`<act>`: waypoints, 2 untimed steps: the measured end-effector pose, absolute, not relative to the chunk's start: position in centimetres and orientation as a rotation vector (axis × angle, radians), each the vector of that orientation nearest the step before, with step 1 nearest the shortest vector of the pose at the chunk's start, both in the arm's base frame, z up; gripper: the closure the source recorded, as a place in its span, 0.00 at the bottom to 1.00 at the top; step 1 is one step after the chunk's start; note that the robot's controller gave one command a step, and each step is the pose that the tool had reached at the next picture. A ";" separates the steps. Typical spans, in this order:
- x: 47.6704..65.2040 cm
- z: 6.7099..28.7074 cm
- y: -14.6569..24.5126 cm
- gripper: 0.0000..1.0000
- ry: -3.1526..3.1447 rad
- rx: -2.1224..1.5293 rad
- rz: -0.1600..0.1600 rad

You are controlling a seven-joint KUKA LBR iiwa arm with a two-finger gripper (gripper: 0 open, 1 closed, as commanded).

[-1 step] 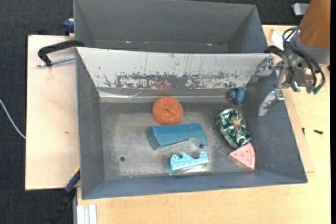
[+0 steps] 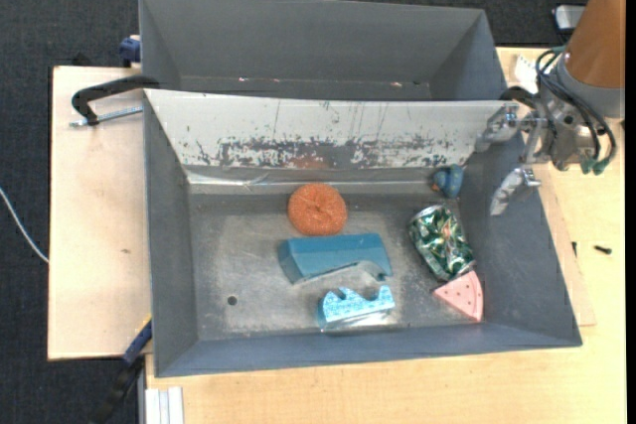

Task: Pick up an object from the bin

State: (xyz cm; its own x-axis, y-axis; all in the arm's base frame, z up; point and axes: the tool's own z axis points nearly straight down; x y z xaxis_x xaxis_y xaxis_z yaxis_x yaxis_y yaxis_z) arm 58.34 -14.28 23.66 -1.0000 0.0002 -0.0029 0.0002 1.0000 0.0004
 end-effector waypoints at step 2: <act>58.3 14.6 -12.6 0.00 3.131 0.263 0.002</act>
Offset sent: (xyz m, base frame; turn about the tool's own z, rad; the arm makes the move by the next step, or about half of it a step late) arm 0.0070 0.0191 -0.0766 0.2115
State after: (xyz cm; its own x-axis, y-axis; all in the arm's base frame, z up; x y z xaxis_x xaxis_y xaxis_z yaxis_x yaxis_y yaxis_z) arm 58.34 -12.63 14.57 -0.9860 0.1667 0.0001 0.1667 0.9860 0.0014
